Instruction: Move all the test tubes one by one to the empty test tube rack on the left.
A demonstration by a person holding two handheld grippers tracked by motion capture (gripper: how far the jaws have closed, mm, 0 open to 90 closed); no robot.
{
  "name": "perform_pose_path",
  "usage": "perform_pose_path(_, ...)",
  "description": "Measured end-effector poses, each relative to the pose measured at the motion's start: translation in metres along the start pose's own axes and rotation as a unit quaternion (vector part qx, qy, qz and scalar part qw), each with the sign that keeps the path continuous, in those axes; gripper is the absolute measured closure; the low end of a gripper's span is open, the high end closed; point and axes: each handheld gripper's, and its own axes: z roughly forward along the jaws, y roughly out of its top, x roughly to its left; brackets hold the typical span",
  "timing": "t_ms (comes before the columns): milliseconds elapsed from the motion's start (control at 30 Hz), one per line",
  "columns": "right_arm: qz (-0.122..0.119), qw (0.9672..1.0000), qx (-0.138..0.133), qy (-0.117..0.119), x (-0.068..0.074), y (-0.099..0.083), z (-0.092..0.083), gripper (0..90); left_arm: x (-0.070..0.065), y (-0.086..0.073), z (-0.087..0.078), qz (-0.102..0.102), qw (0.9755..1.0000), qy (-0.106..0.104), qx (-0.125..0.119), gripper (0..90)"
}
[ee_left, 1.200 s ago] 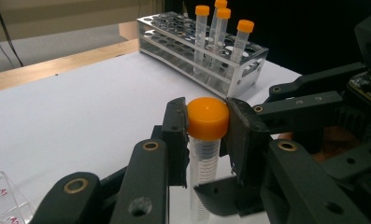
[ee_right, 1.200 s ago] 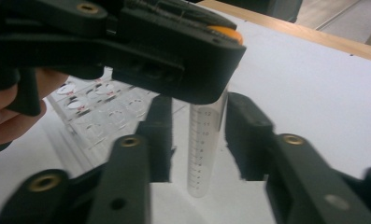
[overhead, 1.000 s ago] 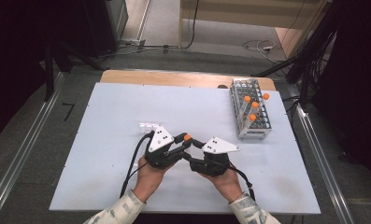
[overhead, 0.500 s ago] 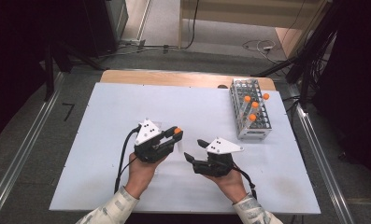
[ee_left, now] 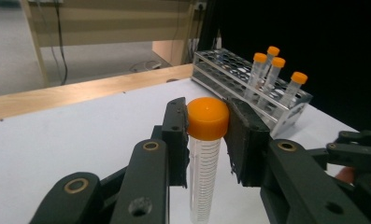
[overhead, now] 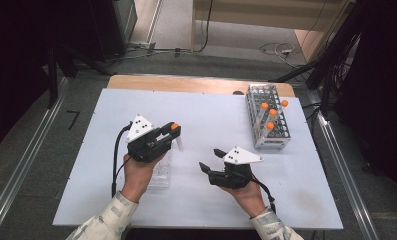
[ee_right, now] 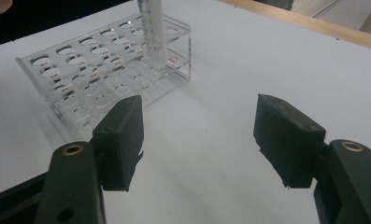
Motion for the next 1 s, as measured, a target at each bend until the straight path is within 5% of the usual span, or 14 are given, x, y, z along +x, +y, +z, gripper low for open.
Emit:
perform_pose_path(567,0.004,1.0000,-0.002,-0.005,-0.004,-0.001,-0.003,31.8,0.025,0.011,0.008,0.014,0.9974,0.071,-0.006,70.0)
perform_pose_path(1000,0.005,1.0000,-0.003,-0.006,-0.006,-0.001,-0.004,31.8,0.029,0.003,0.016,0.026,0.9952,0.094,0.005,69.9)
